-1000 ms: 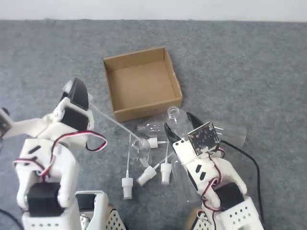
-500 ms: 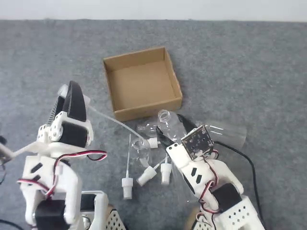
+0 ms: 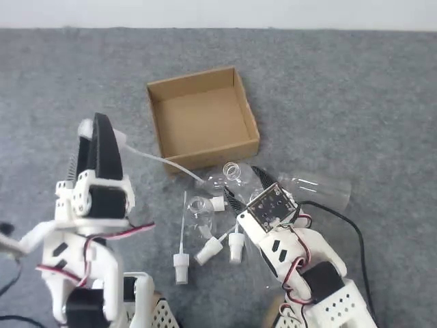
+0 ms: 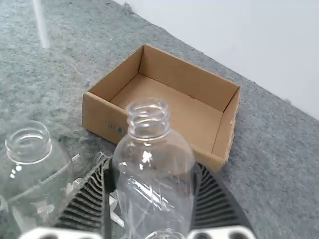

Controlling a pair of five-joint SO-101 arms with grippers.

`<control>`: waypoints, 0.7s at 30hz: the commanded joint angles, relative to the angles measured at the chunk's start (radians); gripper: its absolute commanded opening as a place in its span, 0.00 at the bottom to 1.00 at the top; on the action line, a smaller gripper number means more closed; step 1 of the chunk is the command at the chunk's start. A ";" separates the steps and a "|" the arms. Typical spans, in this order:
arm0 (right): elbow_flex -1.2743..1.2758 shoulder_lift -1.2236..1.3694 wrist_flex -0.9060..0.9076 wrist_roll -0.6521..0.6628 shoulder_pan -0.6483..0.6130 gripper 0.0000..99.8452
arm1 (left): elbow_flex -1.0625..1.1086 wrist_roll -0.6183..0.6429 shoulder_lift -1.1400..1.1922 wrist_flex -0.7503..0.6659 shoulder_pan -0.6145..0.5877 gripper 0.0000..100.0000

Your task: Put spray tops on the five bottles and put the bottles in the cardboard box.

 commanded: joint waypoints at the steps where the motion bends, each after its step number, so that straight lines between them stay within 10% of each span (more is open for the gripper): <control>1: -0.032 -0.021 0.030 0.015 -0.012 0.01 | 0.039 -0.002 -0.044 -0.124 0.025 0.01; 21: -0.094 -0.021 0.145 0.014 -0.084 0.01 | 0.081 -0.135 -0.041 -0.175 0.209 0.01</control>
